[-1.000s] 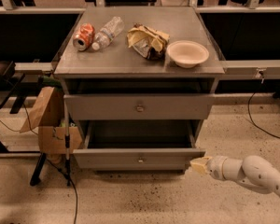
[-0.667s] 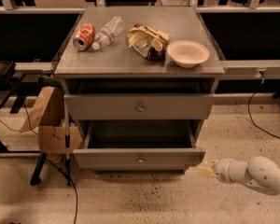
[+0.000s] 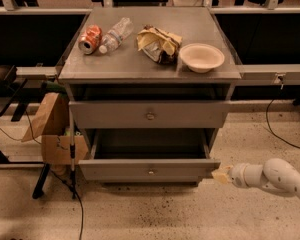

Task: Close middle drawer

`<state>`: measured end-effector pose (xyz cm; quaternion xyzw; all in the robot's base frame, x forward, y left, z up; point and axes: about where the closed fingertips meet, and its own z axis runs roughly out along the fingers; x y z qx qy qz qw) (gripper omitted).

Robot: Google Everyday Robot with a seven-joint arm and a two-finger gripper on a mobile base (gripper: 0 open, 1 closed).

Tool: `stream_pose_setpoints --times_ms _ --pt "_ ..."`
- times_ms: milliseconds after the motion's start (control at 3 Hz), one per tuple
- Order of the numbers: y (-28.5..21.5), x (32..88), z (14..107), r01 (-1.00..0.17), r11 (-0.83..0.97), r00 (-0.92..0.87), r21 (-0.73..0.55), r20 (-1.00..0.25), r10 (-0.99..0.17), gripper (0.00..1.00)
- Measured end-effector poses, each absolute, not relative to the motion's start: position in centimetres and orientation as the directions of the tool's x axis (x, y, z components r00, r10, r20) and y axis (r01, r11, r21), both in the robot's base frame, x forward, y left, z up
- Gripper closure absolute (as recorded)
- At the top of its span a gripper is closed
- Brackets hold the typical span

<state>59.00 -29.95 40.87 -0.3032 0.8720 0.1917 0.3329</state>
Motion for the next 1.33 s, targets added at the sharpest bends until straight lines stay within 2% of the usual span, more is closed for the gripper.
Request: stream_pose_setpoints --times_ms 333,1333 --pt "-29.3 61.3 41.4 -0.661 0.737 -0.581 0.142 -0.719 -0.382 1.0" --pt "-28.1 60.8 41.7 -0.671 0.724 -0.57 0.158 -0.734 -0.368 1.0"
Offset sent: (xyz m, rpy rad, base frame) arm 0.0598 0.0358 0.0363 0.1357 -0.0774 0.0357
